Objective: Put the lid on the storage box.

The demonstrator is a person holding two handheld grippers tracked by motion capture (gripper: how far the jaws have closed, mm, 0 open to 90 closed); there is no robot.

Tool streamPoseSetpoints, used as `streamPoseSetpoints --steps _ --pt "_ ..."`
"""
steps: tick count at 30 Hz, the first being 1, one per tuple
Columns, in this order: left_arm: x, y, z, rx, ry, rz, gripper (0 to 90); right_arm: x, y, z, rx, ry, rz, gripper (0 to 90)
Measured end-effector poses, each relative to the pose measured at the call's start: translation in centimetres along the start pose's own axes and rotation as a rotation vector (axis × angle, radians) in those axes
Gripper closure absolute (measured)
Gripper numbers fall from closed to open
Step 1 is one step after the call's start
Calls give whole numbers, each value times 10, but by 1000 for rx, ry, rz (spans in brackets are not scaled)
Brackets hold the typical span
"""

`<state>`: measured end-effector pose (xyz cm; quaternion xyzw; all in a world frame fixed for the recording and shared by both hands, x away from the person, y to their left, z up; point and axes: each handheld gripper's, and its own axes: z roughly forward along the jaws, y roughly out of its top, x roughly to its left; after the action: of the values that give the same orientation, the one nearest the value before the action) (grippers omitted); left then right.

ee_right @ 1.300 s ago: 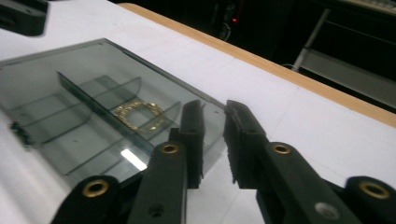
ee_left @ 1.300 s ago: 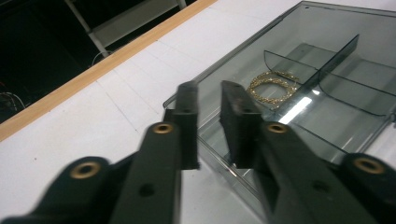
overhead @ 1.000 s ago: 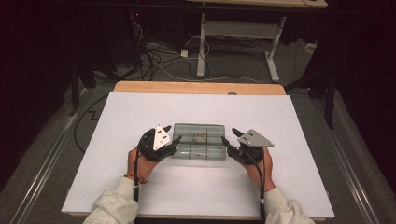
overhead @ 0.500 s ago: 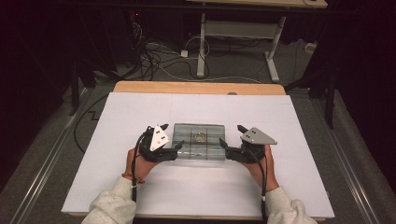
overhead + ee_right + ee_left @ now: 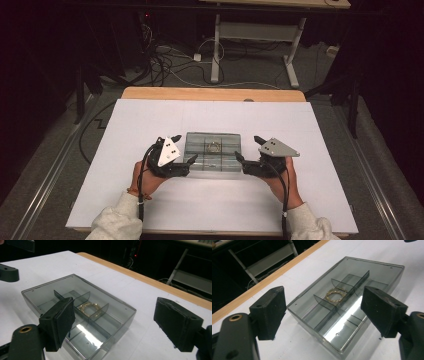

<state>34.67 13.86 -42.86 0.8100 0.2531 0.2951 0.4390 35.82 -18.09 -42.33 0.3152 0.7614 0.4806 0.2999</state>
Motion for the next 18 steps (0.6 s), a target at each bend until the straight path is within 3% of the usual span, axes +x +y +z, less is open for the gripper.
streamPoseSetpoints --steps 9,18 --pt "-5 -1 -9 -3 -15 23 201 2 3 -14 -33 -2 -26 200" --pt "-6 -10 -21 9 -5 42 201 7 0 -26 -22 -21 -54 175"
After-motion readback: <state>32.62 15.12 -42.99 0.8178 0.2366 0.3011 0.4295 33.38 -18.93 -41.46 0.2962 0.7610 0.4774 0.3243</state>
